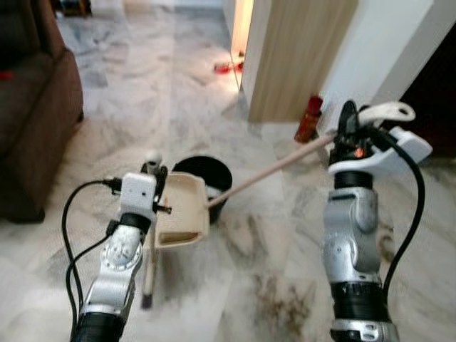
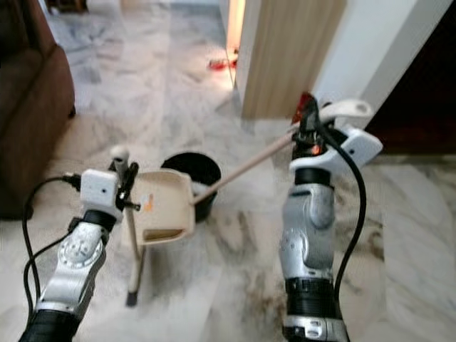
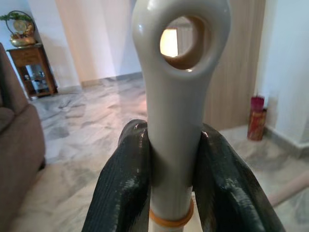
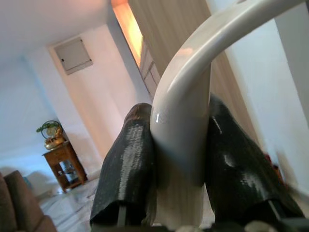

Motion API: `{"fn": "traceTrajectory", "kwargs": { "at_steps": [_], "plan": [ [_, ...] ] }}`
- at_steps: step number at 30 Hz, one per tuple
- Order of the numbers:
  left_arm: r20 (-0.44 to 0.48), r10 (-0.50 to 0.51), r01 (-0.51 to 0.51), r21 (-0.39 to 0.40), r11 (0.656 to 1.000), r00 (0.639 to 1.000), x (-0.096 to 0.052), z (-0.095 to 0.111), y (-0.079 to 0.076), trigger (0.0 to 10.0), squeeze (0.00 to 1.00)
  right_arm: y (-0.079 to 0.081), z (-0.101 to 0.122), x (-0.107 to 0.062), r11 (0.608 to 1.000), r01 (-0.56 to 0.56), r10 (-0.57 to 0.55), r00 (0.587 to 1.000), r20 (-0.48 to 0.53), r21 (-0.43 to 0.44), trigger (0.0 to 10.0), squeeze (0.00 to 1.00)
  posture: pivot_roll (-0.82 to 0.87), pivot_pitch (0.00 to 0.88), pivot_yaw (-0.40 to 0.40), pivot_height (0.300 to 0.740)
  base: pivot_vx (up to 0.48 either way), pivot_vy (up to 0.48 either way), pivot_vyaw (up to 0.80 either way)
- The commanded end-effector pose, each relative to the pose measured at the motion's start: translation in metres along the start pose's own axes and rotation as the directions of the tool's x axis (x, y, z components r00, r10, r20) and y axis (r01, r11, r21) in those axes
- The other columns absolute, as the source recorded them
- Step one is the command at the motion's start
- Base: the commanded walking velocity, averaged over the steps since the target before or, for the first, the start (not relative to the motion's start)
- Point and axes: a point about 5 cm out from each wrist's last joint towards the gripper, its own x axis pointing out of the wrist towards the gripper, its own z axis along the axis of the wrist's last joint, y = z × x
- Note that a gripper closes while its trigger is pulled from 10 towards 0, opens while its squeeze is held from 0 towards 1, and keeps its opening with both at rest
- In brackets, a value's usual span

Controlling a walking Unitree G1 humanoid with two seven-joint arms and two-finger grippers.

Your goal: Sweep floor

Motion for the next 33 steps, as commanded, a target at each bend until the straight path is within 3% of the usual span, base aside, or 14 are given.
{"fn": "traceTrajectory", "kwargs": {
  "at_steps": [1, 12, 33],
  "plan": [
    [0.051, 0.002, -0.003, 0.021, 1.000, 0.999, 0.0028, 0.0097, 0.0026, 10.0, 0.00, 0.0113, 0.0136, 0.0052, 0.999, -0.036, 0.033, 0.997, 0.069, 0.039, 10.0, 0.00, 0.22, 0.109, -0.110, 0.740, 0.266, 0.000, 0.00],
    [0.052, 0.001, -0.002, 0.019, 1.000, 0.999, 0.0029, 0.0099, 0.0024, 10.0, 0.00, 0.0127, 0.0130, 0.0051, 0.998, -0.047, 0.045, 0.997, 0.059, 0.029, 10.0, 0.00, 0.22, 0.109, -0.112, 0.740, 0.268, 0.000, 0.28],
    [0.055, 0.003, -0.004, 0.020, 1.000, 0.998, 0.0031, 0.0102, 0.0026, 10.0, 0.00, 0.0155, 0.0156, 0.0061, 0.997, -0.060, 0.057, 0.996, 0.067, 0.042, 10.0, 0.00, 0.22, 0.107, -0.114, 0.740, 0.266, 0.000, 0.00]
  ]
}}
